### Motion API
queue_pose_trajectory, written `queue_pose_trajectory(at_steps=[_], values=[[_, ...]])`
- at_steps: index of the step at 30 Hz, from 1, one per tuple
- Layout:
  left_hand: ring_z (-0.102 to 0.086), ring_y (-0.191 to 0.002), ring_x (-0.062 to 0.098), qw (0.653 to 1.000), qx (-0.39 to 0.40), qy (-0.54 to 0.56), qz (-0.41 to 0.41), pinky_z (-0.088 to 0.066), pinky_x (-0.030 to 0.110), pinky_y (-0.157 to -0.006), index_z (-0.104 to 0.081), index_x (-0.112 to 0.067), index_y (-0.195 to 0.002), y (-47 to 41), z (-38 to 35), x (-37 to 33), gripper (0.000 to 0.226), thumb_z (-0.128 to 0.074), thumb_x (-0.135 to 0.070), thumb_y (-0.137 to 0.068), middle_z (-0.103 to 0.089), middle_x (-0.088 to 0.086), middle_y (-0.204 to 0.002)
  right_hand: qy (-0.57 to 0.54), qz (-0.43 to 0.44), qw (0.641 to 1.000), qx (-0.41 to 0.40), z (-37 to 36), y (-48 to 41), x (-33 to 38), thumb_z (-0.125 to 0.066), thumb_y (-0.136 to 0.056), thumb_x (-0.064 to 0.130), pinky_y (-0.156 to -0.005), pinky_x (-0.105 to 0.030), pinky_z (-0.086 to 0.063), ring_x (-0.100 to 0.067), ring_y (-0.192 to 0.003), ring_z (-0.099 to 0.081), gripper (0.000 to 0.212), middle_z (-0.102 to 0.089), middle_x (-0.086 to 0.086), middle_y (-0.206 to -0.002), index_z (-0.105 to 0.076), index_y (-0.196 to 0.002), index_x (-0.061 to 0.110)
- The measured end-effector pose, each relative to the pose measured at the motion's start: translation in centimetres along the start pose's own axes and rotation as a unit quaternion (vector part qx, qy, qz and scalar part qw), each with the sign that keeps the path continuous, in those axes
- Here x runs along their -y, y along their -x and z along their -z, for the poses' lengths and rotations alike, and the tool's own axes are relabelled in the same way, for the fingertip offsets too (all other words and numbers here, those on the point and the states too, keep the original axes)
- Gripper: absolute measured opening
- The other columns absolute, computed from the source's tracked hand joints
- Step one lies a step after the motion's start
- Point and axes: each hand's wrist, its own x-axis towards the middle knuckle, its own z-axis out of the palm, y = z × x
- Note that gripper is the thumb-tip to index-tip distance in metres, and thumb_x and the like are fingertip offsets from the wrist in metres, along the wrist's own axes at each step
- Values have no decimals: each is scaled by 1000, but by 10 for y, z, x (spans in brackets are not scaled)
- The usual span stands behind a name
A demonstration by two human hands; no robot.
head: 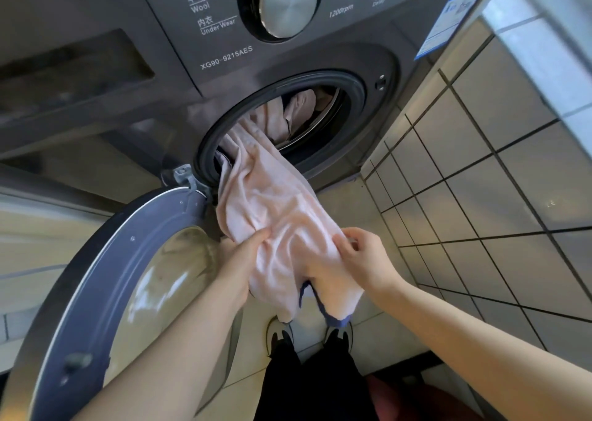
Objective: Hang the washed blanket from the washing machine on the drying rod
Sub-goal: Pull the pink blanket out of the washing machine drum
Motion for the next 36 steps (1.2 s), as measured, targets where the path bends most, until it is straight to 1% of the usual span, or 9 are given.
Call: queue_pose_trajectory(at_steps=[3,8,14,19,23,28,30,33,36], values=[[-63,-92,26,1000,9,-28,-1,-54,40,-84,-56,-9,-114,4,0,1,62,-79,-35,-62,-65,8,-105,-11,-3,1000,7,6,6,6,-56,-91,30,-45,-19,-21,-11,-52,-25,42,-29,5,-55,-33,-61,10],[-65,-104,17,972,230,31,43,-50,37,-93,-59,-27,-118,25,-6,-5,72,-74,-69,-62,-70,-3,-111,97,57,985,134,-14,28,17,-55,-93,20,-51,-21,-24,-7,-54,-26,34,-32,5,-60,-37,-64,13],[-56,-78,20,997,34,-65,26,-44,27,-59,-49,-6,-109,36,-11,-5,45,-74,-16,-73,-58,6,-94,132,168,941,263,-32,44,28,-50,-95,18,-66,-20,-36,-6,-66,-40,18,-48,3,-74,-66,-93,9],[-55,-68,21,996,9,-85,-15,-36,25,-51,-56,2,-98,31,3,-12,29,-66,-11,-74,-55,8,-78,132,76,979,139,-21,12,18,-51,-94,19,-71,-20,-43,-10,-82,-56,21,-63,8,-88,-72,-97,16],[-64,-78,28,994,21,-97,-34,-48,28,-61,-61,3,-99,28,13,-16,56,-67,-27,-52,-65,17,-88,118,7,992,54,-22,-27,5,-50,-94,19,-68,-20,-42,-16,-90,-57,22,-62,-1,-106,-60,-114,14],[-62,-78,30,994,53,-91,-35,-44,31,-62,-60,2,-90,29,25,-19,56,-61,-27,-41,-59,12,-79,142,-130,979,69,-38,-86,0,-51,-87,54,-93,-40,-47,-31,-115,-51,68,-47,-11,-134,-41,-137,9],[-57,-70,26,993,61,-96,-36,-40,28,-60,-56,-4,-80,30,27,-22,43,-60,-25,-43,-54,7,-71,147,-183,964,122,-42,-97,2,-52,-79,61,-94,-40,-47,-29,-109,-54,67,-56,-7,-122,-53,-124,12],[-62,-74,27,992,61,-105,-44,-43,29,-60,-59,-3,-87,29,27,-24,49,-61,-26,-44,-61,8,-75,130,-173,967,134,-45,-97,0,-53,-90,34,-60,-26,-39,-20,-69,-45,30,-48,-1,-75,-49,-68,13],[-62,-77,28,990,60,-114,-49,-43,29,-62,-56,0,-96,30,23,-21,56,-61,-27,-47,-60,11,-82,112,-121,984,64,-42,-92,-5,-38,-96,18,-51,-26,-29,-22,-67,-41,33,-43,0,-67,-37,-64,15]])
